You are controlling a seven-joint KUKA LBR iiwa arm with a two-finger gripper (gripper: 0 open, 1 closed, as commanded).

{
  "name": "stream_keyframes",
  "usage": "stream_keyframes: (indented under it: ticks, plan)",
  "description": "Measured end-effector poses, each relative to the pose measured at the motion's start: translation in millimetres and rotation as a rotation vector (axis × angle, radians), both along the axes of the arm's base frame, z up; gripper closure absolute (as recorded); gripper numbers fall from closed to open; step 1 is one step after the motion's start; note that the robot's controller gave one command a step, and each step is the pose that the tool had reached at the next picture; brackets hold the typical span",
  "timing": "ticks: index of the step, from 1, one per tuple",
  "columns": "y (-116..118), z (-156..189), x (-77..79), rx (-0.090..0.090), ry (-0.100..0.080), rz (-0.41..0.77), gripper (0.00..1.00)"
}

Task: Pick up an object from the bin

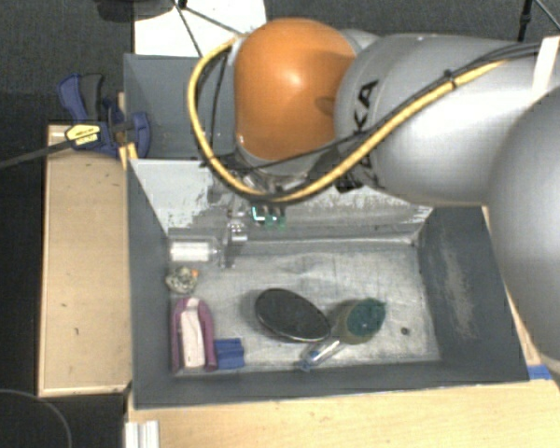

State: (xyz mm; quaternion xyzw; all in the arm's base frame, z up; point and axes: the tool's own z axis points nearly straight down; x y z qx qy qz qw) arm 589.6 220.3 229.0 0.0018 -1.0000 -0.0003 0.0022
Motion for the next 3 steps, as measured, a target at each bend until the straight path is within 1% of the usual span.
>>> stream_keyframes:
  ticks: [1,2,3]
  plan:
    - [29,-142,3.9,0.006,-0.020,0.003,0.00]
    - [26,-127,-3.9,0.003,-0.010,-0.046,0.00]
    - [31,-115,-8.6,0.004,-0.011,-0.158,0.00]
